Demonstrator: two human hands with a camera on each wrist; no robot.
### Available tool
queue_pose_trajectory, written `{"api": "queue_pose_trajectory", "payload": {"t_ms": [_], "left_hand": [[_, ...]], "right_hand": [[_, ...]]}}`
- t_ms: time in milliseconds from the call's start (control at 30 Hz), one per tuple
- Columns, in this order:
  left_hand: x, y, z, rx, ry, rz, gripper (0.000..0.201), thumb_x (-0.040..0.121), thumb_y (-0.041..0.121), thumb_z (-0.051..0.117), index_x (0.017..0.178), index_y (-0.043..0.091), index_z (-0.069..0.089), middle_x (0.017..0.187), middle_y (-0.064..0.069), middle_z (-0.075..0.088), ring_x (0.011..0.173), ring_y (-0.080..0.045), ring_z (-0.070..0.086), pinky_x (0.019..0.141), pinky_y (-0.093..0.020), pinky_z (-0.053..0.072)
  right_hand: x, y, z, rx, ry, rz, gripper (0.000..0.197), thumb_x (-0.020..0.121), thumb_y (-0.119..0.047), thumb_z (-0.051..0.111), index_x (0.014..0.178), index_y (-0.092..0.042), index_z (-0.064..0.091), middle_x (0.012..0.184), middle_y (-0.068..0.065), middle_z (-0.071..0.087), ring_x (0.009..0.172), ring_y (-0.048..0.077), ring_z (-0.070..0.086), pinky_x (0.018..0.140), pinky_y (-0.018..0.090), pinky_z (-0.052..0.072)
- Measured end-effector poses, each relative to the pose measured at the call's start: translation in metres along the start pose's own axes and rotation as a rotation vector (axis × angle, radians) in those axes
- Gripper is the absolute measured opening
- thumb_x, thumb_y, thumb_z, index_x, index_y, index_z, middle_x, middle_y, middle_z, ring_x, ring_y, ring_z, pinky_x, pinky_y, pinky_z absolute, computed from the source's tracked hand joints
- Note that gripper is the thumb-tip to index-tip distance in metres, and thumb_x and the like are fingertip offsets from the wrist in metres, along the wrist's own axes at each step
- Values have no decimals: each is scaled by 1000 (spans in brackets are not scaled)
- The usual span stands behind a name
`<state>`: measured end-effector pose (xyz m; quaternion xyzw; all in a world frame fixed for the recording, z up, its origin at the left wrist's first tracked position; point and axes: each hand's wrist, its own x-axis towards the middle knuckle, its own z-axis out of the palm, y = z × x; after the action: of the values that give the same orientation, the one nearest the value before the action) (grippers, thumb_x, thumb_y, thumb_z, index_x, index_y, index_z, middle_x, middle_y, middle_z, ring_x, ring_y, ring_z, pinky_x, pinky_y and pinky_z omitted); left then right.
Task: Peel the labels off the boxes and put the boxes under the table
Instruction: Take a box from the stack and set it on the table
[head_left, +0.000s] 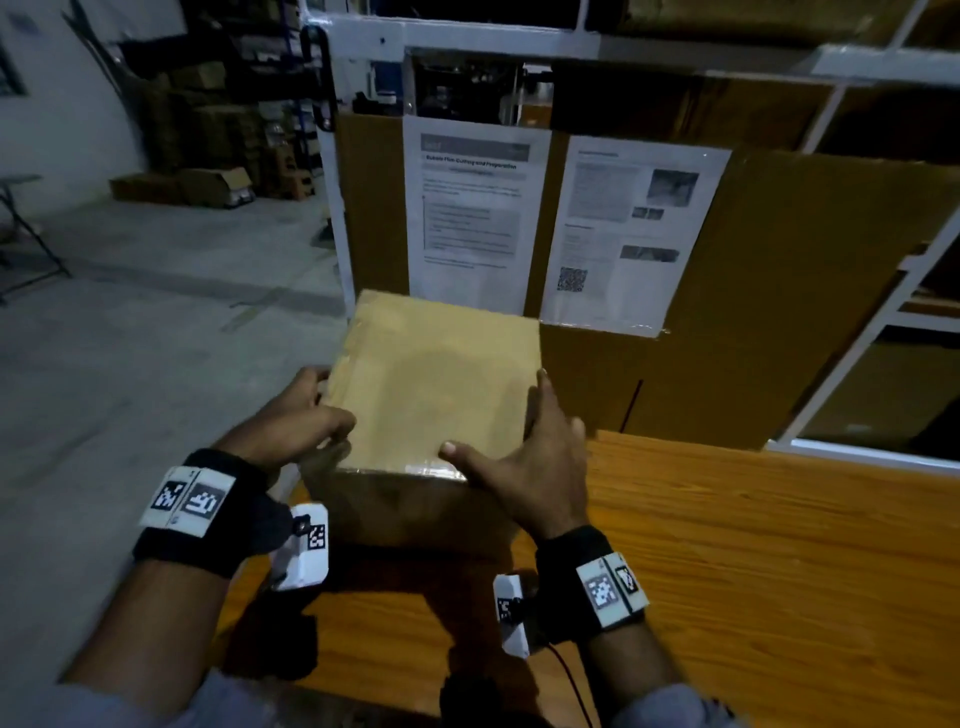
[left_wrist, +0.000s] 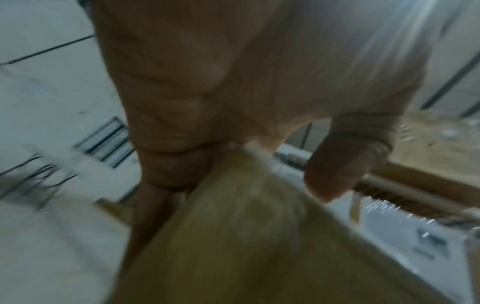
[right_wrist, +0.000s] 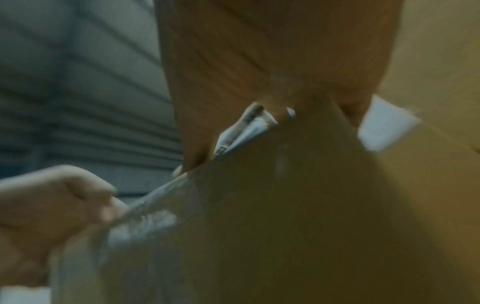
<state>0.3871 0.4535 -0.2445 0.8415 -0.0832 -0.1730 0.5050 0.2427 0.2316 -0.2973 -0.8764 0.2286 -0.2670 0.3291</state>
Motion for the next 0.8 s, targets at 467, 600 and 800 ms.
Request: {"api": "queue_pose_trajectory", "payload": {"t_ms": [467,600,800], "left_hand": [[0,-42,29,310,151,-41,101,80,93,38,159,53,-9,161,-21,26,141,-46,40,115,-54,37],[-7,-49,36,422,248,24,85,85,93,22,158,57,-3,158,-22,27,138,-49,41,114,-59,35],[-11,-67,30,412,328,40,85,80,98,14,156,62,-2,157,-21,32,136,-48,43,113,-63,35]], "right_hand": [[-12,-34,4,-343,53,-223,105,79,-84,55,159,-19,33,155,11,45,129,31,40,104,46,46],[-16,-43,3,-373,50,-243,102,83,-80,52,161,-17,30,157,15,40,130,32,38,104,46,44],[-25,-61,7,-406,3,-285,104,85,-75,58,162,-14,26,160,19,34,137,36,35,112,50,38]]}}
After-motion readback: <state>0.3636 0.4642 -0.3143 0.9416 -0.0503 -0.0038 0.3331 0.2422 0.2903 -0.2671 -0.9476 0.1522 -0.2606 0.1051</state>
